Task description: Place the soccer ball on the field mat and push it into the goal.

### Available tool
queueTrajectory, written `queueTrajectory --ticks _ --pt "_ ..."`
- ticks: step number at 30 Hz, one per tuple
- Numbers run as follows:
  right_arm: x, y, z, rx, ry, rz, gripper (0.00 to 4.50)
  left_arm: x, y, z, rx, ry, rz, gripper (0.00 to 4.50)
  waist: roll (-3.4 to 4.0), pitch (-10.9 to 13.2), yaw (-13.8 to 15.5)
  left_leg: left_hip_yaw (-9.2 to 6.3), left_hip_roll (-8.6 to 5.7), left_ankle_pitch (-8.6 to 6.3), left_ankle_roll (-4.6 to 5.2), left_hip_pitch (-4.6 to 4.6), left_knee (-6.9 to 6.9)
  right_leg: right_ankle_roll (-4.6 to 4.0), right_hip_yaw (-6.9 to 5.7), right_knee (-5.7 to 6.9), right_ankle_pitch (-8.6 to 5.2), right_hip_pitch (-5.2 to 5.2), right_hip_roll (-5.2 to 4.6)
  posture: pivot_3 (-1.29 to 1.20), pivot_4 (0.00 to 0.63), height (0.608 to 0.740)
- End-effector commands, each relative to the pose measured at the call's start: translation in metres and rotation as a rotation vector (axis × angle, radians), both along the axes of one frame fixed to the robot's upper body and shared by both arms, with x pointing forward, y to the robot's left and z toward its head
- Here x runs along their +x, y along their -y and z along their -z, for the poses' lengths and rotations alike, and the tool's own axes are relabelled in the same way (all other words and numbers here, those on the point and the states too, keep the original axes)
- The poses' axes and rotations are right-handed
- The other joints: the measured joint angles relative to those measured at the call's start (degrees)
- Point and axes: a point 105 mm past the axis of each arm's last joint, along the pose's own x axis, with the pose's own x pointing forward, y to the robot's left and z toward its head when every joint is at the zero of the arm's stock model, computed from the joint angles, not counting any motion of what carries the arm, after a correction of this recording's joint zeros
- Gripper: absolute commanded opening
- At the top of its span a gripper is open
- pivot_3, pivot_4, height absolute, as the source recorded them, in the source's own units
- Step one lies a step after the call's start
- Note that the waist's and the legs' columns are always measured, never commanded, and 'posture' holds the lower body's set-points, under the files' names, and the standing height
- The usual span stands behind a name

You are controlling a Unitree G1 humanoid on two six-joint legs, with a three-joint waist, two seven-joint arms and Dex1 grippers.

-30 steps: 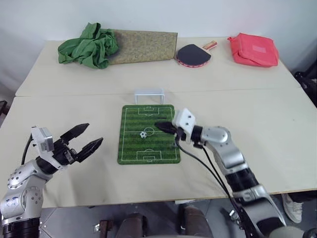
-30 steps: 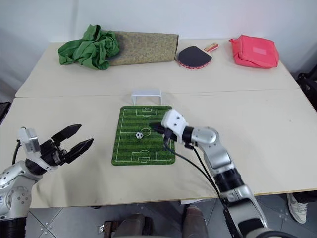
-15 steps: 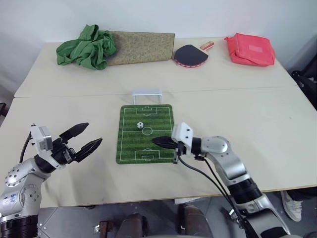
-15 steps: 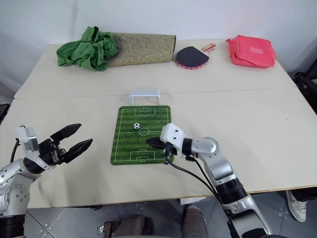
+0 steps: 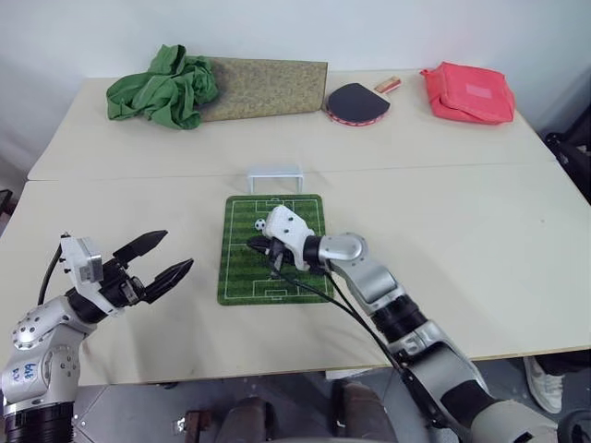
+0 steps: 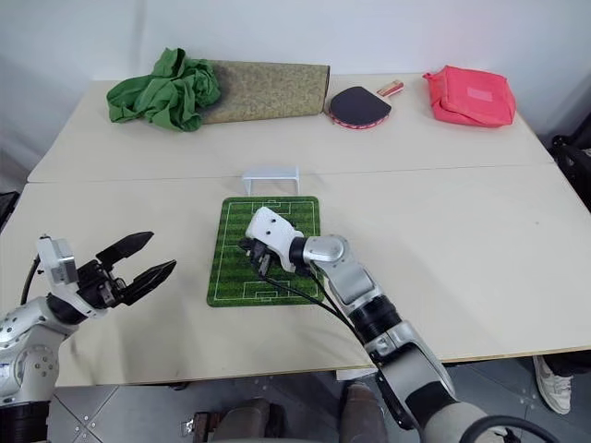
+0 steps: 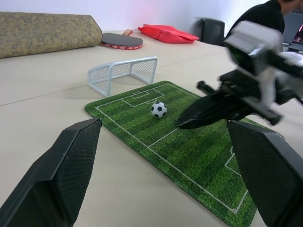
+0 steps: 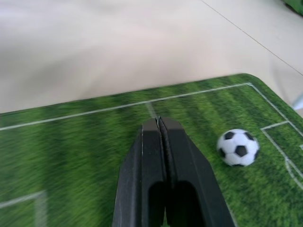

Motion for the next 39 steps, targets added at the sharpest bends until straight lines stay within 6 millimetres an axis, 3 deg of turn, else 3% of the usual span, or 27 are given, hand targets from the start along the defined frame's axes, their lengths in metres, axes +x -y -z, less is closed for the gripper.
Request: queueTrajectory --ticks 1,5,12,16,27,29,32,39 --pt "0.021 0.003 -0.012 0.016 0.050 0.096 0.05 0.000 0.001 -0.004 0.008 0.030 -0.012 4.50 0.00 0.0 -0.2 0.00 0.00 0.00 0.00 0.00 0.00 0.00 0.00 0.00 0.00 0.00 0.00 0.00 0.150 0.740" --pt "0.048 0.016 -0.021 0.040 0.071 0.256 0.05 0.002 0.000 -0.003 0.004 0.033 -0.023 4.50 0.00 0.0 -0.5 -0.01 -0.01 0.00 0.00 -0.02 0.00 0.00 0.00 0.00 0.00 0.00 0.00 0.00 0.150 0.740" --pt "0.049 0.026 -0.035 0.117 0.110 0.241 0.05 0.003 0.001 -0.001 -0.004 0.033 -0.033 4.50 0.01 0.0 -1.6 0.00 0.00 0.00 0.00 -0.02 -0.10 0.00 -0.02 0.00 0.00 -0.03 0.00 0.00 0.150 0.740" --pt "0.030 0.037 -0.033 0.145 0.134 0.128 0.05 0.002 0.001 0.000 -0.011 0.038 -0.034 4.50 0.01 0.0 -1.7 0.00 0.00 0.00 0.00 -0.03 -0.09 0.00 -0.04 0.00 0.00 -0.03 0.00 0.00 0.150 0.740" --pt "-0.023 0.129 -0.032 0.194 0.252 -0.034 0.05 0.005 -0.007 0.011 0.139 0.025 -0.116 4.50 0.00 0.0 -0.7 0.09 0.00 0.00 0.00 -0.05 -0.04 0.00 -0.01 -0.08 0.00 0.00 -0.01 0.00 0.150 0.740" --pt "-0.037 0.157 -0.034 0.225 0.185 -0.041 0.05 0.004 -0.008 0.012 0.162 0.025 -0.130 4.50 0.00 0.0 -0.6 0.12 0.00 0.00 0.00 -0.04 -0.03 0.00 0.01 -0.08 0.00 0.01 -0.01 0.00 0.150 0.740" --pt "-0.057 0.183 -0.032 0.199 0.165 -0.063 0.65 -0.001 -0.009 0.015 0.219 0.025 -0.129 4.50 0.00 0.0 0.5 0.10 0.02 -0.01 0.01 -0.03 -0.05 0.00 -0.01 -0.10 0.00 0.01 -0.01 0.00 0.150 0.740" --pt "-0.089 0.225 -0.013 0.057 0.134 -0.045 3.10 -0.021 -0.027 0.021 0.295 -0.016 -0.119 4.50 -0.02 0.0 0.8 0.27 0.03 -0.02 0.03 -0.01 -0.02 0.00 -0.02 -0.13 0.00 0.08 -0.02 0.00 0.150 0.740"
